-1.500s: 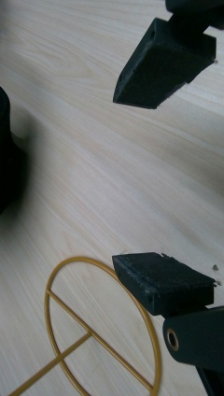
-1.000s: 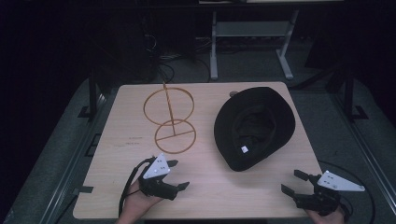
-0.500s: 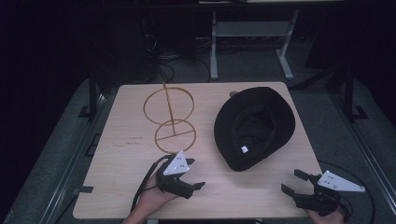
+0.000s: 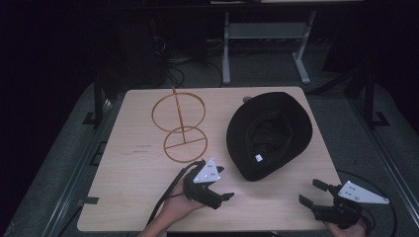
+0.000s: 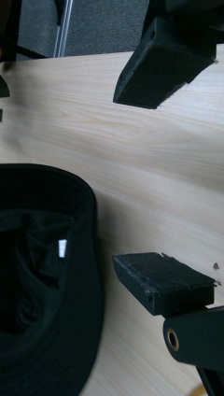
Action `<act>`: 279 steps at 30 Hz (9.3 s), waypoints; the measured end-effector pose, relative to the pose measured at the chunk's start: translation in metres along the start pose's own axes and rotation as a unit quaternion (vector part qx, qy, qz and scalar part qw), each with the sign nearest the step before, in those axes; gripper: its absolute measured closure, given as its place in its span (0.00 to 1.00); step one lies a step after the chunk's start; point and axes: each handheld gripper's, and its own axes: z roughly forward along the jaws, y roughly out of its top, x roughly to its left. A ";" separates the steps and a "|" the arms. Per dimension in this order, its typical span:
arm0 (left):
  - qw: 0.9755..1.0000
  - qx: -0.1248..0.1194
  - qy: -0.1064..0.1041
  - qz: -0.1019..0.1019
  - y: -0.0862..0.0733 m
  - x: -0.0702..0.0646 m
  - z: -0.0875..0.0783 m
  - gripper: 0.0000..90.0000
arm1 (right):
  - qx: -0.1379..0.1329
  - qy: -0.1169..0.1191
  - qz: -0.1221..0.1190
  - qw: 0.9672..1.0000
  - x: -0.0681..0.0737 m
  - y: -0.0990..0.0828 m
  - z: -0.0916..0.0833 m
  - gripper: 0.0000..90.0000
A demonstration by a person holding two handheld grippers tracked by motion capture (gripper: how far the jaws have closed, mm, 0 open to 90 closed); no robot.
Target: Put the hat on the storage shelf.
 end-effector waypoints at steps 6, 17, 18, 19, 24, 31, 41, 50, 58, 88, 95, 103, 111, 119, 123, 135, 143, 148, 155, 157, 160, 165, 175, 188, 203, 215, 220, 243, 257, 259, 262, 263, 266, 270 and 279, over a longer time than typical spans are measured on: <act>1.000 0.008 -0.009 0.004 0.011 0.000 0.015 0.20 | -0.002 0.002 0.001 1.000 0.000 0.000 0.000 0.21; 0.999 0.020 -0.020 0.024 0.030 -0.002 0.052 0.20 | 0.001 0.008 -0.007 1.000 0.002 0.000 0.001 0.21; 0.999 0.023 -0.021 0.026 0.031 -0.002 0.056 0.20 | -0.001 0.008 -0.007 1.000 0.002 0.001 0.001 0.21; 0.999 0.026 -0.022 0.027 0.033 -0.002 0.061 0.20 | -0.003 0.007 -0.009 1.000 0.002 0.001 0.000 0.21; 0.998 0.046 -0.028 0.039 0.036 -0.004 0.080 0.21 | -0.007 0.008 -0.004 1.000 0.001 0.001 0.000 0.21; 0.996 0.064 -0.010 0.059 0.044 -0.002 0.100 0.37 | -0.004 0.012 -0.007 1.000 0.004 0.002 0.001 0.21; 0.997 0.057 -0.024 0.053 0.044 0.005 0.099 0.72 | 0.000 0.012 -0.012 1.000 0.003 0.002 0.003 0.21; 0.997 0.051 -0.021 0.063 0.046 0.005 0.091 0.85 | -0.002 0.007 -0.008 1.000 0.003 0.002 0.003 0.21; 0.999 0.017 -0.037 0.036 0.049 0.008 0.073 0.94 | -0.007 0.008 -0.011 1.000 0.003 0.004 0.004 0.21; 0.994 -0.054 -0.098 -0.008 0.076 0.013 0.008 0.95 | -0.020 0.007 -0.061 0.998 0.019 0.025 0.027 0.18; 0.992 -0.060 -0.112 -0.013 0.086 0.011 0.008 0.95 | -0.024 -0.009 -0.066 0.998 0.020 0.026 0.036 0.18; 0.990 -0.059 -0.126 0.006 0.100 0.000 0.014 0.96 | -0.039 -0.046 -0.065 0.996 0.015 0.028 0.044 0.18; 0.989 -0.054 -0.135 0.021 0.106 -0.006 0.018 0.96 | -0.050 -0.035 -0.066 0.996 0.012 0.030 0.052 0.45; 0.989 -0.052 -0.135 0.024 0.106 -0.006 0.018 0.96 | -0.047 -0.001 -0.097 0.994 0.017 0.031 0.053 0.91; 0.990 -0.052 -0.129 0.019 0.105 -0.003 0.014 0.95 | -0.050 0.009 -0.096 0.994 0.016 0.034 0.047 0.97; 0.996 -0.027 -0.085 0.025 0.096 -0.002 0.001 0.71 | -0.060 0.023 -0.108 0.992 0.018 0.043 0.038 0.98; 0.998 -0.027 -0.054 0.027 0.089 -0.001 -0.013 0.63 | -0.067 0.028 -0.108 0.992 0.019 0.049 0.037 0.98; 0.998 -0.029 -0.039 0.032 0.086 -0.002 -0.021 0.58 | -0.072 0.024 -0.112 0.991 0.018 0.057 0.036 0.98; 0.999 -0.027 -0.026 0.028 0.077 -0.001 -0.031 0.56 | -0.075 0.021 -0.099 0.992 0.015 0.067 0.032 0.99; 0.999 -0.028 -0.024 0.027 0.073 0.000 -0.034 0.56 | -0.084 0.022 -0.092 0.992 0.012 0.072 0.028 0.99; 0.999 -0.029 -0.016 0.027 0.066 0.000 -0.040 0.55 | -0.090 0.020 -0.089 0.992 0.011 0.076 0.025 0.99; 0.999 -0.028 -0.007 0.025 0.053 0.000 -0.044 0.54 | -0.094 0.024 -0.084 0.992 0.009 0.084 0.024 0.99; 1.000 -0.026 0.004 0.001 0.022 0.008 -0.049 0.51 | -0.102 0.035 -0.077 0.991 0.006 0.103 0.020 0.99; 0.999 -0.019 0.026 -0.016 -0.013 0.015 -0.051 0.46 | -0.092 0.054 -0.098 0.989 0.013 0.139 0.024 0.99; 0.999 -0.019 0.027 -0.004 -0.033 0.009 -0.044 0.41 | -0.073 0.091 -0.100 0.988 0.024 0.173 0.045 0.99; 1.000 -0.023 0.019 -0.004 -0.040 0.010 -0.044 0.40 | -0.066 0.108 -0.106 0.986 0.032 0.196 0.067 0.99; 0.999 -0.023 0.022 0.005 -0.041 0.008 -0.045 0.40 | -0.066 0.116 -0.111 0.985 0.036 0.206 0.075 0.99; 1.000 -0.025 0.010 0.003 -0.043 0.007 -0.042 0.40 | -0.063 0.153 -0.117 0.979 0.057 0.245 0.116 0.99; 1.000 -0.026 0.005 0.000 -0.044 0.006 -0.038 0.40 | -0.060 0.174 -0.130 0.974 0.072 0.268 0.135 0.99; 1.000 -0.028 0.006 -0.001 -0.044 0.007 -0.039 0.40 | -0.063 0.179 -0.131 0.973 0.075 0.273 0.139 0.99; 1.000 -0.031 0.007 0.002 -0.044 0.008 -0.040 0.40 | -0.062 0.181 -0.134 0.972 0.077 0.277 0.142 0.99; 0.999 -0.032 0.008 0.002 -0.045 0.008 -0.040 0.40 | -0.062 0.182 -0.135 0.972 0.078 0.278 0.143 0.99; 0.999 -0.028 0.010 0.012 -0.044 0.010 -0.041 0.40 | -0.060 0.186 -0.139 0.971 0.083 0.284 0.148 0.99; 0.999 -0.028 0.011 0.011 -0.044 0.010 -0.042 0.40 | -0.059 0.189 -0.144 0.969 0.086 0.290 0.152 0.99; 0.999 -0.036 0.009 0.007 -0.044 0.011 -0.041 0.40 | -0.049 0.192 -0.154 0.968 0.097 0.308 0.165 0.99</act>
